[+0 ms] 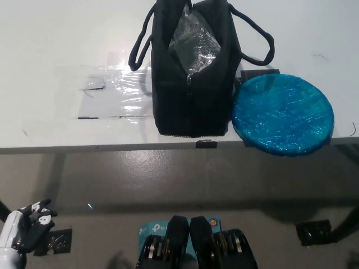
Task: The robot uses its right hand to pick up a stack of plates kept in the middle of the desk and put it inside a bag kept next to it
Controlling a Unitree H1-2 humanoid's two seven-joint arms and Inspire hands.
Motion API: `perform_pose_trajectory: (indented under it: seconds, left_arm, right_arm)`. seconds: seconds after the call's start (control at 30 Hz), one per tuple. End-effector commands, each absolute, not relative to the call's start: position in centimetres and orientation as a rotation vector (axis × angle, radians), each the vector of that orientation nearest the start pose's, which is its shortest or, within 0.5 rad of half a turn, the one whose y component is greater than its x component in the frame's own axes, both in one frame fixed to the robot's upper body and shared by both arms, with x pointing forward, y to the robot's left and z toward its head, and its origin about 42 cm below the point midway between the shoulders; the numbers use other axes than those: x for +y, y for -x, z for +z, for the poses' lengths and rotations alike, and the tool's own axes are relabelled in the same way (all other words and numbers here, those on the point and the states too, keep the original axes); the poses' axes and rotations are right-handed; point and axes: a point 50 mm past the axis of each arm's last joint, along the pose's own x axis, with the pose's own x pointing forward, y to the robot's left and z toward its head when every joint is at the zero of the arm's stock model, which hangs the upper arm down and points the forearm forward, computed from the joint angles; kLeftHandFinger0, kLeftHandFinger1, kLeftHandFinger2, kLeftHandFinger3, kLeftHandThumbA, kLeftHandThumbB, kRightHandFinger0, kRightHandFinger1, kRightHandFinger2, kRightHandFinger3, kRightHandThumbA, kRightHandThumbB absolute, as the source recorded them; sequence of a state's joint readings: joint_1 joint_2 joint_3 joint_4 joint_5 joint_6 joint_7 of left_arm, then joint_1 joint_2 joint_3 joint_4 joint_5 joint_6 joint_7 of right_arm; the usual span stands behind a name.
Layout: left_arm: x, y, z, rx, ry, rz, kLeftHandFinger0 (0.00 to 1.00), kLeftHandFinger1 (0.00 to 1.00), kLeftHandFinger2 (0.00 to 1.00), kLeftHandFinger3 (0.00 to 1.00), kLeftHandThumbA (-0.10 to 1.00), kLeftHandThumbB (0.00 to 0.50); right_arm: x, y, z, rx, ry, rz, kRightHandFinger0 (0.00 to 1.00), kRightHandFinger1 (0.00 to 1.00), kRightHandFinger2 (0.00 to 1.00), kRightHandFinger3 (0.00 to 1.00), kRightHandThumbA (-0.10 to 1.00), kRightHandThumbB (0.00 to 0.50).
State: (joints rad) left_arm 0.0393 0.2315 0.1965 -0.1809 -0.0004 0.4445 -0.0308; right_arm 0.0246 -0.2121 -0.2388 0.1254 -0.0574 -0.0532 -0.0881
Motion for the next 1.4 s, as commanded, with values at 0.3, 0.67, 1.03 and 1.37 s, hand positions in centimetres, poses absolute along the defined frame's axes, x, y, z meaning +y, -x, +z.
perform_pose_trajectory:
  seconds: [0.3, 0.67, 1.03, 1.37]
  left_arm:
    - [33.9, -26.6, 14.0, 0.247, -0.201, 0.204, 0.67, 0.71, 0.81, 0.95, -0.10, 0.000]
    - [34.2, -26.6, 14.0, 0.250, -0.210, 0.196, 0.67, 0.71, 0.82, 0.97, -0.10, 0.000]
    - [34.0, -26.8, 14.1, 0.246, -0.211, 0.192, 0.65, 0.69, 0.80, 0.95, -0.10, 0.000]
    - [34.0, -26.8, 14.1, 0.249, -0.217, 0.191, 0.67, 0.69, 0.78, 0.94, -0.10, 0.000]
  right_arm:
    - [-29.9, -25.9, 18.1, -0.409, 1.058, -0.165, 1.00, 1.00, 1.00, 1.00, 0.64, 0.394]
    - [-25.4, -25.4, 19.8, -0.535, 1.126, -0.115, 1.00, 1.00, 1.00, 1.00, 0.70, 0.392]
    - [-20.2, -28.4, 20.9, -0.666, 1.130, 0.071, 1.00, 1.00, 1.00, 1.00, 0.63, 0.404]
    - [-20.6, -31.4, 21.6, -0.739, 1.333, 0.143, 1.00, 1.00, 1.00, 1.00, 0.65, 0.391]
